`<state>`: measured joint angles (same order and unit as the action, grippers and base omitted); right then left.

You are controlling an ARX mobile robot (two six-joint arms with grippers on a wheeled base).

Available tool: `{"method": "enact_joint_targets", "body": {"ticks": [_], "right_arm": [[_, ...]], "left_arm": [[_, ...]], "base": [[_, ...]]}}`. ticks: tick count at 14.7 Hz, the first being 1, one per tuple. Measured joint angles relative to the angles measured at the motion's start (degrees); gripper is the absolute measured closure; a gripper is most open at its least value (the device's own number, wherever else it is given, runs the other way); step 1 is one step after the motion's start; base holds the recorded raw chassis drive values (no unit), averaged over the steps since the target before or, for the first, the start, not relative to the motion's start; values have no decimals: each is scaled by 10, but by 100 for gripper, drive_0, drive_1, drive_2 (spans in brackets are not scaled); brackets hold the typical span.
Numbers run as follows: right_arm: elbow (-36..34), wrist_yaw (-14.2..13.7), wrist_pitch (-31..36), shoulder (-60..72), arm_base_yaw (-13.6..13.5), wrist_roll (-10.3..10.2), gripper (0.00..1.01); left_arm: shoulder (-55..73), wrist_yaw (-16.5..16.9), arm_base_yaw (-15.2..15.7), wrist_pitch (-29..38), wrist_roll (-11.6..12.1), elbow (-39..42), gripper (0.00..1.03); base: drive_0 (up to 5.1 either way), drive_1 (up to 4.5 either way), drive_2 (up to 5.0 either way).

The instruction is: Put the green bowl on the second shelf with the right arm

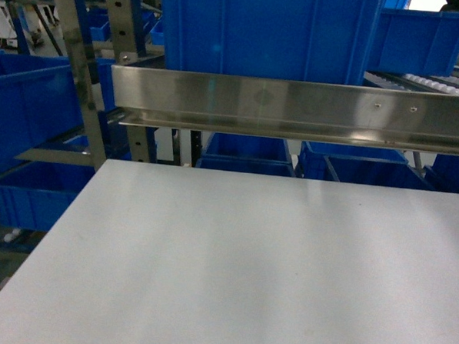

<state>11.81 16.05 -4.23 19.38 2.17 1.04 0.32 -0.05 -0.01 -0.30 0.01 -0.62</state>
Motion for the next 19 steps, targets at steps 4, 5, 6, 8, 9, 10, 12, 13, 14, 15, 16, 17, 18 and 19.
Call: {"method": "enact_joint_targets", "body": {"ticks": [4,5,6,8,9,10,12,13,14,15,16,17,18,19], "right_arm": [[0,0,-1,0,0,0,99],[0,0,-1,0,0,0,99],[0,0,0,0,0,0,99],[0,0,-1,0,0,0,99],[0,0,-1,0,0,0,99],[0,0,0,0,0,0,99],[0,0,0,0,0,0,99],[0,0,-1,0,0,0,99],[0,0,-1,0,0,0,99],[0,0,1,-1,0,0,99],[0,0,-3,1,0,0,99],[0,0,0,-2,0,0,99],[0,0,-2,0,0,0,99],[0,0,-1,0,0,0,99]], "left_arm": [[0,0,0,1,0,0,5],[0,0,0,0,0,0,5],[0,0,0,0,0,0,5],[0,0,0,0,0,0,5],[0,0,0,1,0,0,5],[0,0,0,1,0,0,5],[0,0,0,1,0,0,5],[0,0,0,0,0,0,5],[0,0,0,1,0,0,5],[0,0,0,1,0,0,5],[0,0,0,0,0,0,5],[0,0,0,1,0,0,5],[0,0,0,-1,0,0,5],[0,0,0,0,0,0,5]], "base": [[-476,124,362],[-469,128,371],[-472,127,366],[-480,119,358],[-484,115,354],[-482,127,355],[-489,135,337],[-497,135,326],[-491,148,333],[-488,151,336],[-480,161,343],[-481,160,342],[-479,162,344],[-493,248,248]]}}
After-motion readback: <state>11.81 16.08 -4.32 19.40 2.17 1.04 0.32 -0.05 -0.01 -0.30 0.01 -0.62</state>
